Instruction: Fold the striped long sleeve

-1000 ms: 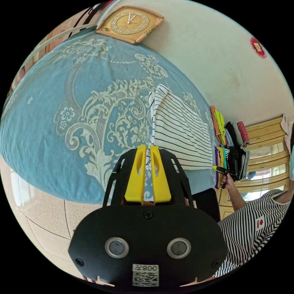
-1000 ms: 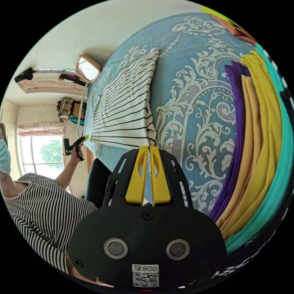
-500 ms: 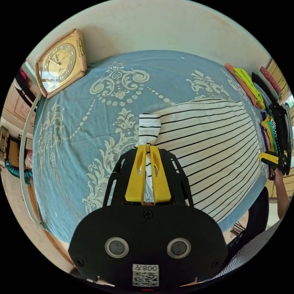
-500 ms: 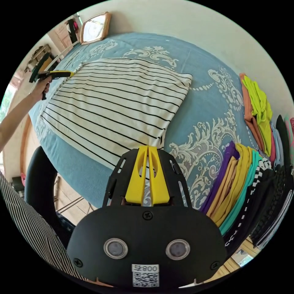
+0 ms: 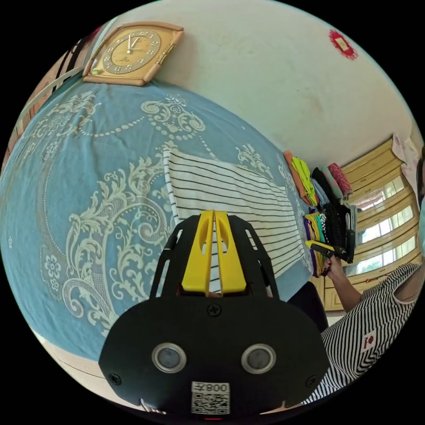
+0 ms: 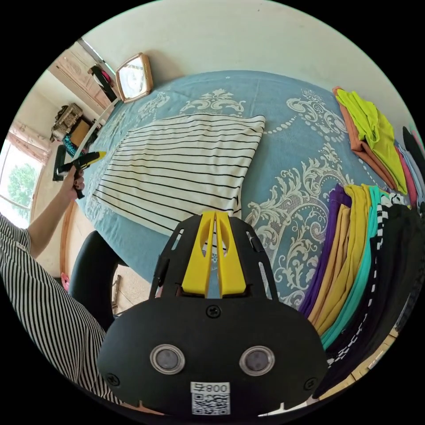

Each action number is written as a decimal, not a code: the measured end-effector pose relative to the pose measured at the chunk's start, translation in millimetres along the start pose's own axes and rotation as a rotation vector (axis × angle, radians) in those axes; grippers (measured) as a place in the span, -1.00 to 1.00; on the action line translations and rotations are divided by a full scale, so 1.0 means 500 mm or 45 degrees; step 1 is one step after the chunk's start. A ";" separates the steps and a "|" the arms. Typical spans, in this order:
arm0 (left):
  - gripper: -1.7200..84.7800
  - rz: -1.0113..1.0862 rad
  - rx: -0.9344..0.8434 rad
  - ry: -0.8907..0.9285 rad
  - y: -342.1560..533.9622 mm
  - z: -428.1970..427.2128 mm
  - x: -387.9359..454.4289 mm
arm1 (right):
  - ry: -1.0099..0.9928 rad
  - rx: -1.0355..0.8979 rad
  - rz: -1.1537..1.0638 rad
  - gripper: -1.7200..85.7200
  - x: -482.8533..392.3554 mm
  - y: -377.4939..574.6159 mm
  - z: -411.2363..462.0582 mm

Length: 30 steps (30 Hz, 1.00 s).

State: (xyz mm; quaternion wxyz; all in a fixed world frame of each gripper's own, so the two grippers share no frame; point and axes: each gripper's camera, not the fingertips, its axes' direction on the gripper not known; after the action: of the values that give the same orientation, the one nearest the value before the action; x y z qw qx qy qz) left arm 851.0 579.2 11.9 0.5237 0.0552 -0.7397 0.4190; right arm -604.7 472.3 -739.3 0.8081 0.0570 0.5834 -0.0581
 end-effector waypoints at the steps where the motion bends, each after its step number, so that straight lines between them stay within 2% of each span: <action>1: -0.95 -0.007 -0.037 -0.019 0.006 0.009 0.008 | 0.026 -0.037 -0.002 -0.96 0.004 0.013 0.018; 3: -0.95 -0.069 -0.137 -0.050 0.022 0.031 0.023 | 0.120 -0.160 -0.008 -0.95 0.019 0.027 0.074; 5: -0.95 -0.146 -0.060 0.051 0.021 -0.001 0.043 | -0.007 -0.114 0.075 -0.95 0.051 0.041 0.070; 7: -0.94 -0.091 -0.012 0.095 0.015 -0.033 0.097 | -0.045 -0.028 0.106 -0.94 0.067 0.061 0.044; 10: -0.92 0.052 -0.097 0.106 -0.002 -0.036 0.220 | -0.026 -0.002 0.179 -0.91 0.104 0.106 0.045; 14: -0.87 0.240 -0.220 0.210 -0.029 0.010 0.411 | -0.223 -0.038 0.246 -0.82 0.157 0.142 0.096; 21: -0.80 0.622 -0.381 0.358 -0.087 0.103 0.774 | -0.317 -0.063 0.278 -0.87 0.223 0.162 0.163; 25: -0.79 0.827 -0.423 0.302 -0.099 0.136 0.952 | -0.460 -0.039 0.291 -0.93 0.266 0.180 0.193; 30: -0.77 1.113 -0.429 0.021 -0.099 0.177 1.175 | -0.601 0.037 0.293 -0.94 0.297 0.181 0.202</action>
State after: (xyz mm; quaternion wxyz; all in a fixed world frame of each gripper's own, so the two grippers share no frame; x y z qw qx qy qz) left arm 550.6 697.5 513.3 0.3057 -0.3509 -0.7470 0.4748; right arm -449.4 541.6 -846.4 0.9222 0.1194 0.3676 0.0141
